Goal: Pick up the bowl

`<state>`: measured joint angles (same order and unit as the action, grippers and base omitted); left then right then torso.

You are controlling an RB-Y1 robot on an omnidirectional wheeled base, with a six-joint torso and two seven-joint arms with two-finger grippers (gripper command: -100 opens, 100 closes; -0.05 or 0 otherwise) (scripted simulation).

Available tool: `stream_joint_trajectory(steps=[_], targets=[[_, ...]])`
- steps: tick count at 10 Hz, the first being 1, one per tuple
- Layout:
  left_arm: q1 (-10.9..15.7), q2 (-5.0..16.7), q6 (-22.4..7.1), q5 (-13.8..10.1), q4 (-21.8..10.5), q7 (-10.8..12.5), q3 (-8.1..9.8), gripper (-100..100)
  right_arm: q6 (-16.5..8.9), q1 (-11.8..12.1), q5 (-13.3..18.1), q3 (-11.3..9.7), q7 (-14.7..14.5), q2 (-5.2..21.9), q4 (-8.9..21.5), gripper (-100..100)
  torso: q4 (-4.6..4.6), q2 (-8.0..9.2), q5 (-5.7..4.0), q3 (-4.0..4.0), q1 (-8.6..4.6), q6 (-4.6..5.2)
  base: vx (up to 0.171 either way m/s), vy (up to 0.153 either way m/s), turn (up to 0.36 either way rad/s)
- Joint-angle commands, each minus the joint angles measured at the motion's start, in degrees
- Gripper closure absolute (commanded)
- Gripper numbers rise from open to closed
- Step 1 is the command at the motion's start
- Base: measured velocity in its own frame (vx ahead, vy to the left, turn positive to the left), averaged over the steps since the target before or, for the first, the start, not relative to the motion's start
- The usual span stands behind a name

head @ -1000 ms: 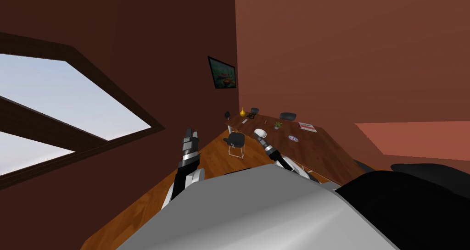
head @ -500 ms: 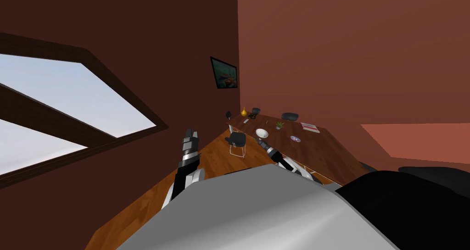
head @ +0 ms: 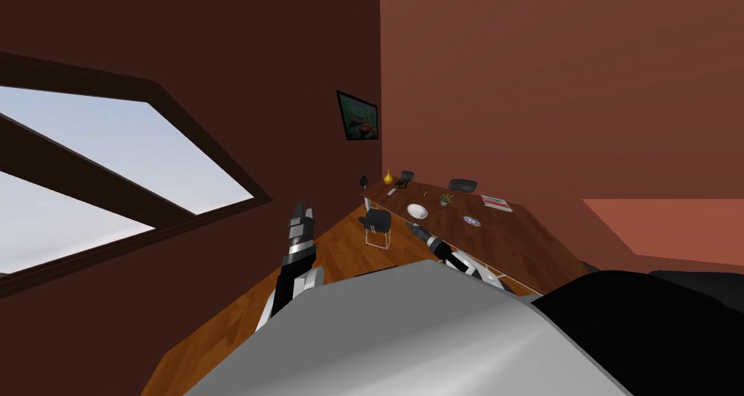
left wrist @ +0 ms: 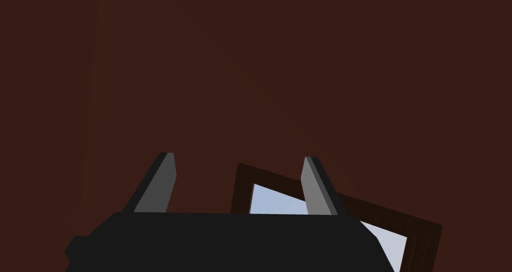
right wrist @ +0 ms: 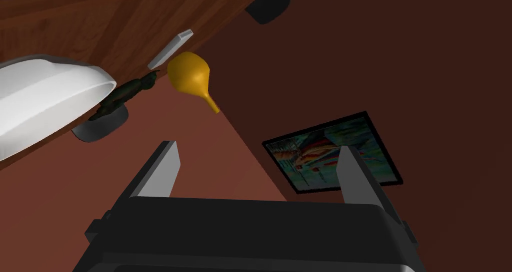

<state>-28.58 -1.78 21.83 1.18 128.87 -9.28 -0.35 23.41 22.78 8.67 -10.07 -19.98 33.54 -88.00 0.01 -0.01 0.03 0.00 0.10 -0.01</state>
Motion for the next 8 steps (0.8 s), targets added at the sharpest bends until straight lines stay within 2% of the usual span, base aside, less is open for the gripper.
stream_joint_trajectory(steps=[1, 2, 3, 4, 5, 7, 8], targets=[[0.0, 0.0, 0.0, 0.0, 0.0, 0.0, 0.0, 0, -0.1, 0.2, 0.5, -0.4, -1.1, 1.1, 2.1, -100, 0.0, 0.0, 0.0, 0.0, 0.0, 0.0, -0.003, 0.039, 0.042], [0.0, 0.0, 0.0, 0.0, 0.0, 0.0, 0.0, 0, 0.3, -0.6, 1.6, -1.3, -3.0, 3.5, 4.6, -100, 0.0, 0.02, 0.01, 0.01, 0.01, 0.03, 0.001, 0.054, 0.086], [0.0, 0.0, 0.0, 0.0, 0.0, 0.0, 0.0, 0, 0.3, -0.6, 1.6, -1.3, -3.0, 3.5, 6.1, -100, 0.0, 0.01, 0.02, 0.0, 0.06, 0.01, 0.001, 0.045, 0.04], [0.0, 0.0, 0.0, 0.0, 0.0, 0.0, 0.0, 0, 0.3, -0.6, 1.6, -1.3, -3.0, 3.5, 6.3, -100, 0.0, 0.01, 0.02, 0.01, 0.03, 0.03, -0.002, 0.018, -0.013], [0.0, 0.0, 0.0, 0.0, 0.0, 0.0, 0.01, 0, 0.7, -1.4, 2.8, -2.3, -4.9, 5.7, 8.6, -100, 0.0, 0.02, 0.0, 0.01, -0.03, 0.03, -0.004, 0.045, 0.109], [0.0, 0.0, 0.0, 0.0, 0.0, 0.0, 0.0, 0, 0.7, -1.4, 2.8, -2.3, -4.9, 5.7, 10.5, -100, 0.0, 0.01, 0.01, 0.01, 0.02, 0.03, 0.005, 0.026, 0.014], [0.0, 0.0, 0.0, 0.0, 0.0, 0.0, 0.01, 0, 1.2, -2.2, 4.0, -3.2, -6.7, 7.8, 12.3, -100, 0.0, 0.01, 0.0, 0.0, -0.06, 0.04, 0.007, 0.037, 0.103]])
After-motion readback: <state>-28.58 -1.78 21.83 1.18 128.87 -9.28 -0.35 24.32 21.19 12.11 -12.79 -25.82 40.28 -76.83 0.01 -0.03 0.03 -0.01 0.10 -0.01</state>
